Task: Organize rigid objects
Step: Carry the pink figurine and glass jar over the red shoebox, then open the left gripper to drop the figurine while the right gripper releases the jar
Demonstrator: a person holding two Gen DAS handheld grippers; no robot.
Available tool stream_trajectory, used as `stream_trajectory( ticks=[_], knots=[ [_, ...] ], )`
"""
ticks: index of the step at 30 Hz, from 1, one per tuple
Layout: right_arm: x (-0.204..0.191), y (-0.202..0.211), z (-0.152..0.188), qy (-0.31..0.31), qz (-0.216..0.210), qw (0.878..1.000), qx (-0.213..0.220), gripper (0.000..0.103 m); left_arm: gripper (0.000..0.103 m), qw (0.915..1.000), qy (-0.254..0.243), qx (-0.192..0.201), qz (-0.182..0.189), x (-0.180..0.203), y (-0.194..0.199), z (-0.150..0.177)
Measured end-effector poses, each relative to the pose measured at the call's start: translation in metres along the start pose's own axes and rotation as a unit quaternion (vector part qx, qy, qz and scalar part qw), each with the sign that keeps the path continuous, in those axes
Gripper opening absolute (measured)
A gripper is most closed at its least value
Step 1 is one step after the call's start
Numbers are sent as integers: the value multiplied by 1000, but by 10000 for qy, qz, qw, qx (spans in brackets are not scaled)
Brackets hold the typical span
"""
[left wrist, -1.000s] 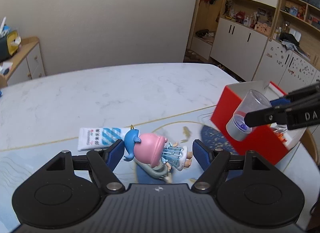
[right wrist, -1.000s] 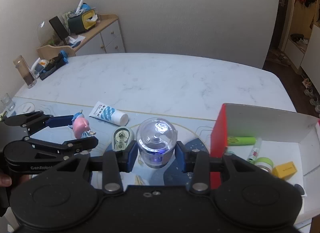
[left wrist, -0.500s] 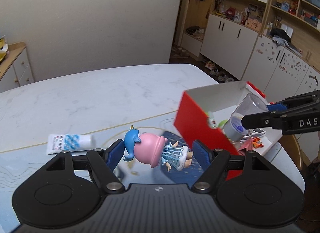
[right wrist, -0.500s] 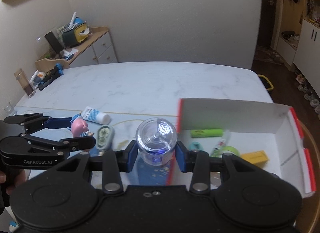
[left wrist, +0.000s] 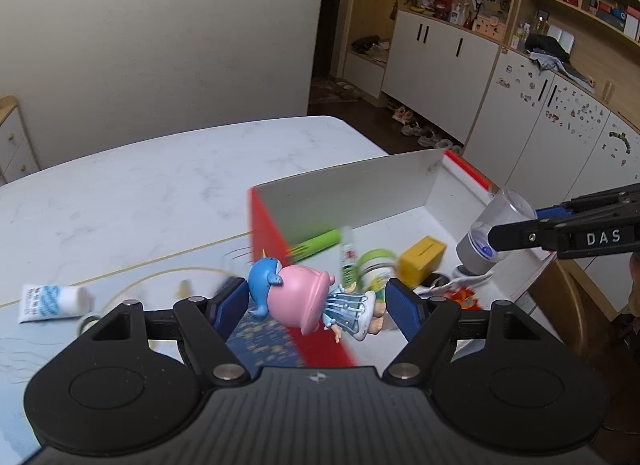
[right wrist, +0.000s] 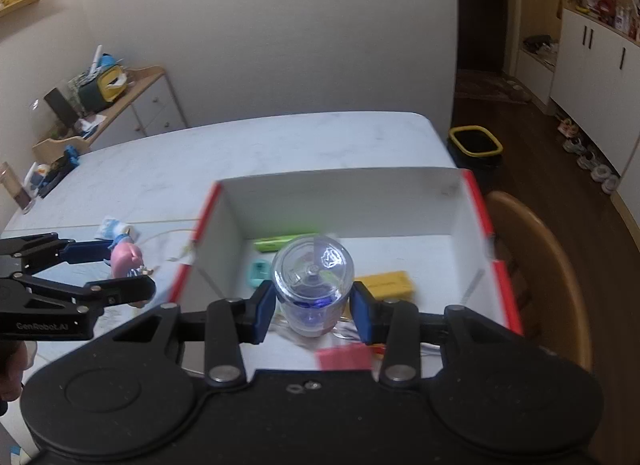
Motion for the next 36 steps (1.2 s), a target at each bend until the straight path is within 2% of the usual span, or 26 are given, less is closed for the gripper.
stream_trajectory(
  ticks=[6,15,26,36],
  knots=[
    [35,-3,5,-95,-9,9999,-87,40,75,9998,-159,-46,-61,31,-27,-22],
    [62,-14,6,-89,-163,9996,-231,40,75,9991,-298,-276,-126,62,-79,-54],
    [70,-39,8,139,-215,9986,-457,39,75,9962,-320,-791,-173,80,-149,-69],
    [64,-52,16,439,-435,9949,-799,39,73,9930,-334,-1102,-250,86,-188,-71]
  ],
)
Point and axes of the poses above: each gripper's, at about its wrist camera, not at the fingertips, and y roughly against the way its jaws point, x to its right, z to its underside, the point moved 2 cm from there along -y, roughly the way its jaws point, and after that the axes turned 1 degree about z, right-handed, at the moved point
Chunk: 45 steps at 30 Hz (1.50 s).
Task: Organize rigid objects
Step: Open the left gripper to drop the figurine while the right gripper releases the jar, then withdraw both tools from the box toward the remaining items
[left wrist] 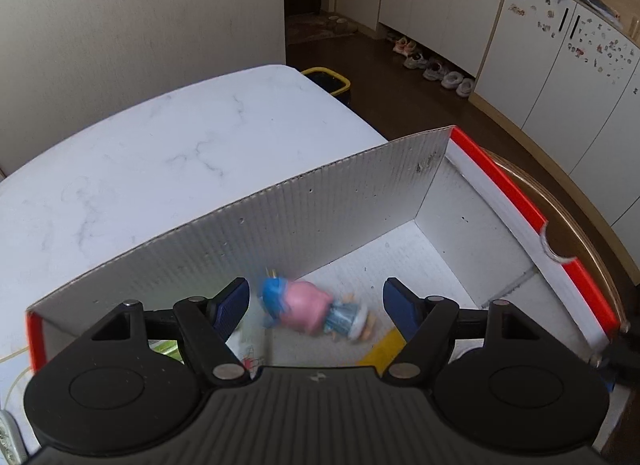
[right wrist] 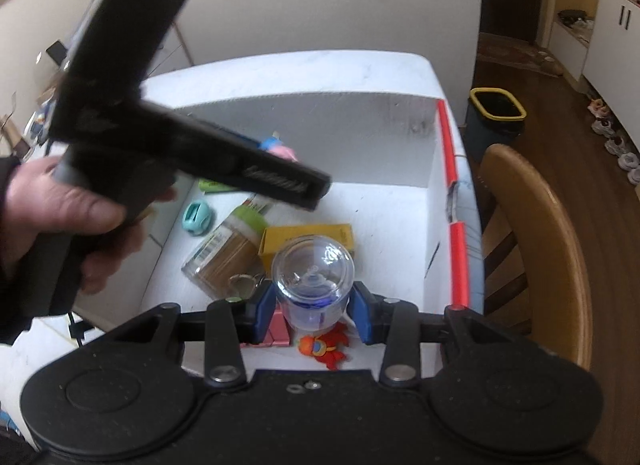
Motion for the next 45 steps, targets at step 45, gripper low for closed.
stream_trajectory(
  ticks=[45],
  knots=[
    [-39,47,-7,94,180,9984,532,68,75,9947,221,929,375,-40,123,59]
  ],
)
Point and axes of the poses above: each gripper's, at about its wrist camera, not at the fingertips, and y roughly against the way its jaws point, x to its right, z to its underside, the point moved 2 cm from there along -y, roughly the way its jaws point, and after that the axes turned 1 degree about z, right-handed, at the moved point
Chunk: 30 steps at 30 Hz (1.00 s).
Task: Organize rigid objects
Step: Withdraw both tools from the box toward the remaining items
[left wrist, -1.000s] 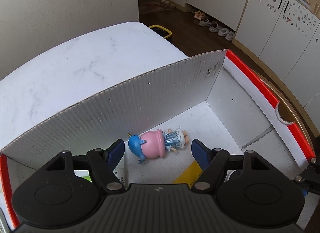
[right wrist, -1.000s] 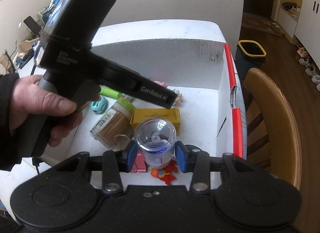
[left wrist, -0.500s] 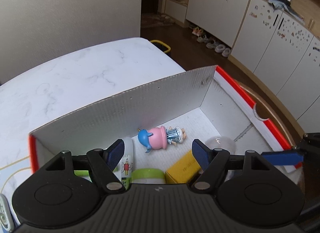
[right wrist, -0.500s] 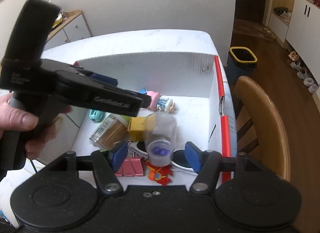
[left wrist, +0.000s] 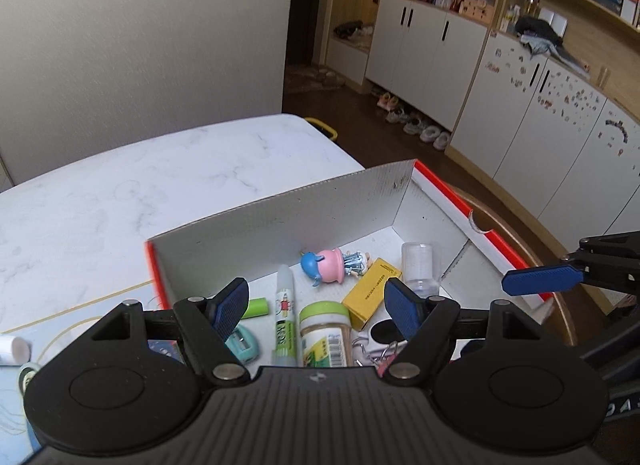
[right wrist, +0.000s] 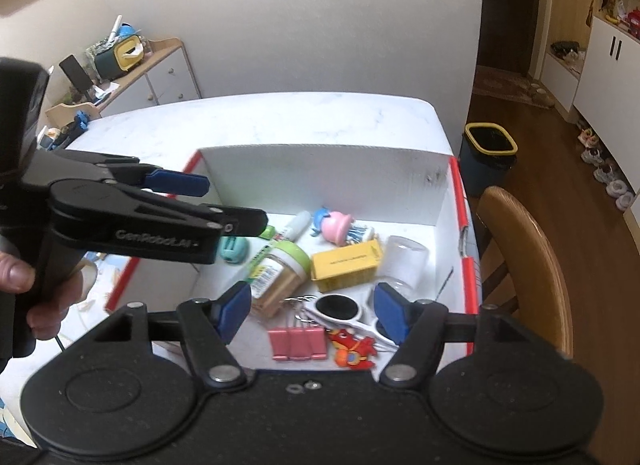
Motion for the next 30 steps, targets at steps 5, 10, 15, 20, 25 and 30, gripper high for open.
stream_trajectory(
  ticks=[5,10,15,20,25,30],
  knots=[
    [-16,9,0,7,-23,9999,106,70,75,9998,104,191,42,-14,30,12],
    [-38,16,0,4,-67,9997,225,74,76,9993,177,333,19,-35,59,28],
    [-65,19,0,13,-127,9994,328,78,79,9988,287,384,-53,-62,85,46],
    [-97,14,0,1,-195,9993,330,79,80,9981,459,375,-154,-97,106,64],
    [-129,8,-2,-6,-258,9991,335,84,84,9971,583,401,-275,-129,123,77],
    [-157,1,-4,-14,-268,9988,402,91,84,9964,603,371,-465,-157,132,86]
  ],
)
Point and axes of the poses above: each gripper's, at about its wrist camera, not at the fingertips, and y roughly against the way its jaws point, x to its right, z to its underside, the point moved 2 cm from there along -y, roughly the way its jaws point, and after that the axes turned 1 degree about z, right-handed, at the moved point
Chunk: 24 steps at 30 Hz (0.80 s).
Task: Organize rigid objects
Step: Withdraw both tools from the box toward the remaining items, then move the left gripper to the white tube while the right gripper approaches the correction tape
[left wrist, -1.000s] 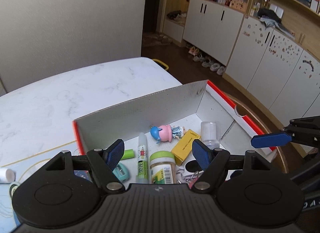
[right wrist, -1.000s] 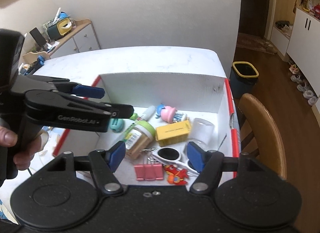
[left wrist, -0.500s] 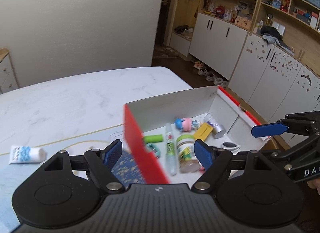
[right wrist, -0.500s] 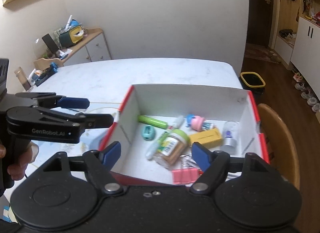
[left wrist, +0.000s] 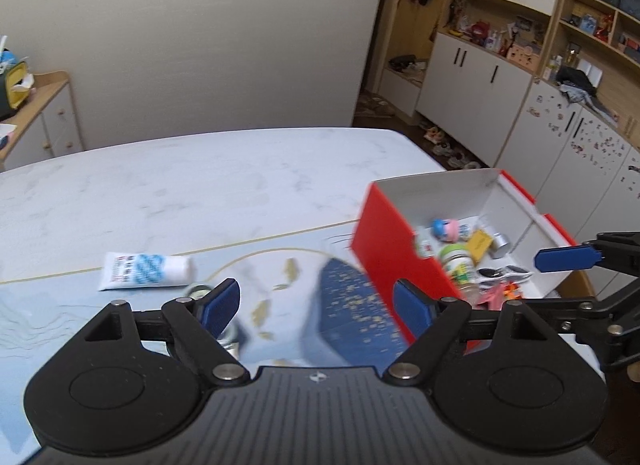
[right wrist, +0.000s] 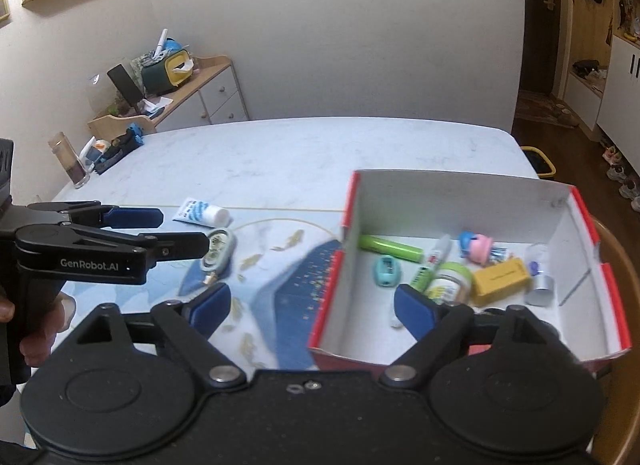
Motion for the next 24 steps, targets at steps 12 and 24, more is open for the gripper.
stream_trajectory(
  ticks=[12,24],
  knots=[
    [-61,-29,-3,195,-108,9997,-55,101,101,9995,121,-142,-244,-65,-1,13],
    [-103,-73,-6,402,-209,9981,-414,100,103,9977,354,-337,-465,-119,-37,20]
  ],
)
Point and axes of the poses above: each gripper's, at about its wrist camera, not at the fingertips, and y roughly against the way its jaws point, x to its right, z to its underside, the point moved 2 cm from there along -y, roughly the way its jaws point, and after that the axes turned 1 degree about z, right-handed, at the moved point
